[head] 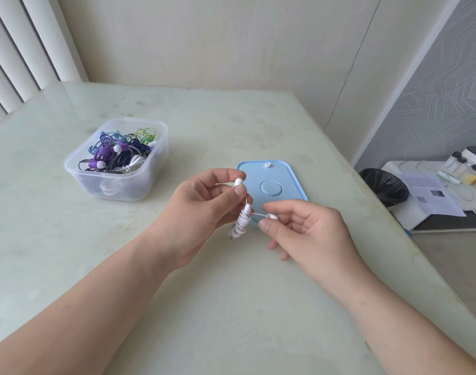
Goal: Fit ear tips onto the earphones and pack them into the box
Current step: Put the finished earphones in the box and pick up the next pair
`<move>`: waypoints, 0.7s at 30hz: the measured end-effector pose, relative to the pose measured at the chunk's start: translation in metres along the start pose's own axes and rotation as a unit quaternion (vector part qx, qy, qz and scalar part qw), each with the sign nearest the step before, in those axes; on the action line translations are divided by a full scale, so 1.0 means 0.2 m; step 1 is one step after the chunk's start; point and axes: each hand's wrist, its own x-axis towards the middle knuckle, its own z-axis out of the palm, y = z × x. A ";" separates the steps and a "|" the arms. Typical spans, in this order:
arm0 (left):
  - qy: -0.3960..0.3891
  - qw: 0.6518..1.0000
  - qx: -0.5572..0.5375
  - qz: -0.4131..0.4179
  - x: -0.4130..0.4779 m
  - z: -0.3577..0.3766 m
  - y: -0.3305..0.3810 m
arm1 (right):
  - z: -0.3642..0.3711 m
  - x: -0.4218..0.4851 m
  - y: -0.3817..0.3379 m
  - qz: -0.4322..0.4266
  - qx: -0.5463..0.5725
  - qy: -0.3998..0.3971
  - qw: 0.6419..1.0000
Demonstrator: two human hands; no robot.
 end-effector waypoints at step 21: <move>-0.064 0.994 0.000 -0.088 -0.02 0.03 0.00 | 0.04 0.05 -0.01 -0.090 -0.029 0.061 0.994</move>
